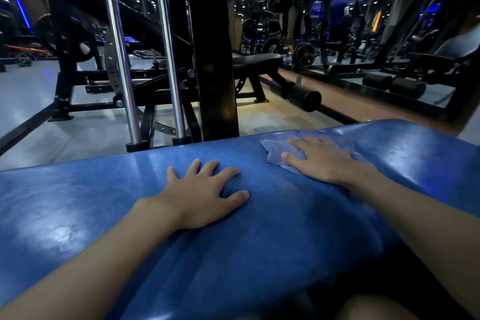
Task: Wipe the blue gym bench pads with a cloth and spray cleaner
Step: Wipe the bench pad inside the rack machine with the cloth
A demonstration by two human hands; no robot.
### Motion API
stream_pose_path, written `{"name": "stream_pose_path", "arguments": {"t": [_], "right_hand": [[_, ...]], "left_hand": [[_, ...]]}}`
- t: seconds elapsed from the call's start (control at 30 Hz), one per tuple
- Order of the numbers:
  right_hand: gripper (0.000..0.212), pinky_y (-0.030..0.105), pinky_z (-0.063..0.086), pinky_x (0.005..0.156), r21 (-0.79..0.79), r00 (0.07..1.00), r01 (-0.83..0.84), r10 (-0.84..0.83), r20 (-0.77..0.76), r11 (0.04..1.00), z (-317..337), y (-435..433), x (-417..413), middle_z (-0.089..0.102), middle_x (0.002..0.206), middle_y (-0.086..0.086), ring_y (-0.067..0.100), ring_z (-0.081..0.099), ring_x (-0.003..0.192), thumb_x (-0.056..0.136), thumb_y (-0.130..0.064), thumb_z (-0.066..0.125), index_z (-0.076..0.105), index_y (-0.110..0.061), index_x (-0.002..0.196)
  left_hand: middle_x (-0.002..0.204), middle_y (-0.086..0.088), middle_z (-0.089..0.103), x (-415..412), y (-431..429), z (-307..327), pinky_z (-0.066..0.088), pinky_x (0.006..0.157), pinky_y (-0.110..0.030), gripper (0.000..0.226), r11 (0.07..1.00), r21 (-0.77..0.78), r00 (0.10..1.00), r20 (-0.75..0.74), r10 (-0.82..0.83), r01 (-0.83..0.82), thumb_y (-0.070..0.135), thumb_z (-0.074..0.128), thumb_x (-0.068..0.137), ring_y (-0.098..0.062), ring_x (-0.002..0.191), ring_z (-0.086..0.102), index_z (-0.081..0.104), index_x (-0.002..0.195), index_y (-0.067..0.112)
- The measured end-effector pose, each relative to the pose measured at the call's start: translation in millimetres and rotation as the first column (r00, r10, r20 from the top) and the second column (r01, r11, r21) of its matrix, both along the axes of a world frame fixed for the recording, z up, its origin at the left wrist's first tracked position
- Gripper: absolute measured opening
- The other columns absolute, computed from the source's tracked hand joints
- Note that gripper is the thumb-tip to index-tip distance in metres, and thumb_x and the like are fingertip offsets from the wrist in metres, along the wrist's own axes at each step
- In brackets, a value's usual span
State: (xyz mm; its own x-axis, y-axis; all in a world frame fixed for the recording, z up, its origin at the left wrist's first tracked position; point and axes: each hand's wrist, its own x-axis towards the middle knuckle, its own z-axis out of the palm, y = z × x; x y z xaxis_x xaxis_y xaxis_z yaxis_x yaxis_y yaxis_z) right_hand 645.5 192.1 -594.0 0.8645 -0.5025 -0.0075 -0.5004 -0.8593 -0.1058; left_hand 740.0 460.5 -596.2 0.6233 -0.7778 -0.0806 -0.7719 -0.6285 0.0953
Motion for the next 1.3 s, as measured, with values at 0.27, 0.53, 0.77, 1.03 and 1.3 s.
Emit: {"name": "stream_pose_path", "arguments": {"t": [0.27, 0.53, 0.77, 1.03, 1.3], "right_hand": [[0.076, 0.063, 0.010, 0.111, -0.012, 0.995, 0.095, -0.095, 0.040, 0.995, 7.6, -4.4, -46.8, 0.014, 0.163, -0.015, 0.023, 0.010, 0.150, 0.075, -0.089, 0.009, 0.019, -0.059, 0.145], [0.066, 0.058, 0.016, 0.115, 0.093, 0.986, 0.149, -0.155, 0.058, 0.984, -2.1, 3.9, -50.1, 0.014, 0.164, -0.004, 0.034, 0.020, 0.147, 0.089, -0.077, 0.020, 0.022, -0.050, 0.149], [0.062, 0.057, 0.016, 0.116, 0.038, 0.994, 0.101, -0.103, 0.037, 0.994, -4.7, 27.5, -42.0, 0.017, 0.163, -0.002, 0.033, 0.019, 0.146, 0.091, -0.073, 0.017, 0.023, -0.049, 0.148], [0.064, 0.054, 0.004, 0.118, 0.034, 0.998, -0.051, 0.049, 0.048, 0.998, -8.8, 85.2, -23.6, 0.011, 0.164, 0.000, 0.032, 0.007, 0.150, 0.090, -0.074, 0.017, 0.022, -0.049, 0.149], [0.065, 0.053, 0.001, 0.120, 0.069, 1.000, -0.008, 0.006, 0.030, 0.998, -6.7, 85.0, -23.8, 0.006, 0.166, -0.002, 0.030, -0.001, 0.151, 0.091, -0.074, 0.016, 0.015, -0.050, 0.151]], "left_hand": [[0.163, 0.006, 0.017, -4.3, -3.5, 1.9, 0.006, 0.114, -0.068, 0.070, 1.000, 0.025, 1.000, -0.012, 0.017, -0.017, 0.084, 0.021, 0.084, -0.023, 0.151, 0.008, 0.019, 0.146, 0.052], [0.160, 0.008, 0.022, -4.1, 6.6, 2.9, 0.008, 0.118, -0.057, 0.061, 0.999, -0.051, 1.000, -0.027, 0.001, -0.002, 0.073, 0.026, 0.093, -0.016, 0.150, 0.011, 0.025, 0.148, 0.047], [0.160, 0.010, 0.022, -0.6, 26.9, 0.7, 0.011, 0.119, -0.050, 0.063, 0.998, -0.064, 1.000, -0.010, 0.004, -0.005, 0.075, 0.026, 0.092, -0.017, 0.149, 0.013, 0.026, 0.148, 0.047], [0.159, 0.010, 0.023, -5.6, 43.4, 3.9, 0.013, 0.118, -0.054, 0.060, 0.998, -0.036, 0.999, 0.005, 0.050, -0.050, 0.071, 0.028, 0.095, -0.016, 0.149, 0.015, 0.026, 0.149, 0.046], [0.163, 0.012, 0.015, -0.6, 78.1, 5.2, 0.015, 0.115, -0.059, 0.064, 0.990, 0.022, 0.990, 0.000, 0.141, -0.141, 0.078, 0.022, 0.090, -0.015, 0.151, 0.010, 0.018, 0.149, 0.053]]}}
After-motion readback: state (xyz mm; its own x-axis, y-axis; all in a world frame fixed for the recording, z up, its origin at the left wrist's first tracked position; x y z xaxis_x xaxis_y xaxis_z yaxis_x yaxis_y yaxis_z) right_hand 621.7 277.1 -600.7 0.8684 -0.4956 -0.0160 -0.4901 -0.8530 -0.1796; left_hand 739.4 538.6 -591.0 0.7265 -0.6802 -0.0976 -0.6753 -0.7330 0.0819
